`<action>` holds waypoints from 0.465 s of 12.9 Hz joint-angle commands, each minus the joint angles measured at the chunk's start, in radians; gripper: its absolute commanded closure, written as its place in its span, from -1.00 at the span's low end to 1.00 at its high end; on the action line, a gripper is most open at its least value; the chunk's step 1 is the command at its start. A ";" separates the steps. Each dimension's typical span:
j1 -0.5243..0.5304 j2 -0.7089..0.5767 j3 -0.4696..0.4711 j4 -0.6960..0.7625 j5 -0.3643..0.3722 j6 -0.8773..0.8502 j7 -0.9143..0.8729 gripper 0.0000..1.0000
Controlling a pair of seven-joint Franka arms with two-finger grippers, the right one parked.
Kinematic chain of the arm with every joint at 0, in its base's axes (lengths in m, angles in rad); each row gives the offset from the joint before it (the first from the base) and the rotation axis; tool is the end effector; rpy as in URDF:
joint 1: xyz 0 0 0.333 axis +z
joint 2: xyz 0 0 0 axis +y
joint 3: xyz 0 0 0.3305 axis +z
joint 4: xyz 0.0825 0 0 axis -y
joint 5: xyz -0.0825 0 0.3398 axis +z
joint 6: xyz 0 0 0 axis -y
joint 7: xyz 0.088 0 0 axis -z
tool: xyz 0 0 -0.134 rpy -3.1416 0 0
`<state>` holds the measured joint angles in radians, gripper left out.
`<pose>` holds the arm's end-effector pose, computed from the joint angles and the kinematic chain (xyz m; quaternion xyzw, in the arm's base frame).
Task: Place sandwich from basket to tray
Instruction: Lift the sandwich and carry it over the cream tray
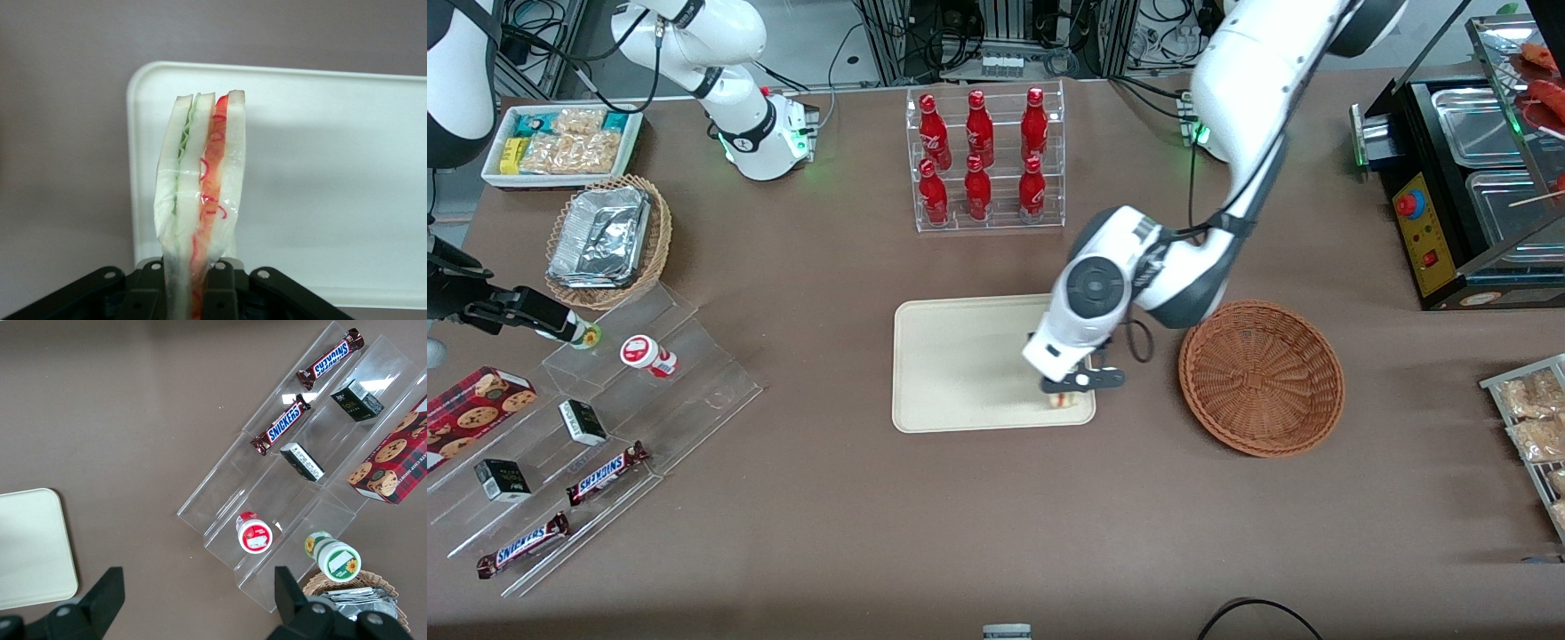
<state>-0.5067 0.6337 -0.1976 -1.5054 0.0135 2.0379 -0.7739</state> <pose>0.5228 -0.4147 0.3013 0.9965 0.0475 -0.0688 0.0092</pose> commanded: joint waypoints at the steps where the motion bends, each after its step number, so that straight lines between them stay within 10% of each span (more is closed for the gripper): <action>1: -0.064 0.050 0.013 0.079 0.038 -0.028 -0.096 1.00; 6: -0.154 0.150 0.015 0.182 0.094 -0.030 -0.229 1.00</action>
<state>-0.6247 0.7440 -0.1959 -1.3924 0.0784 2.0373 -0.9498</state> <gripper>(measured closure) 0.824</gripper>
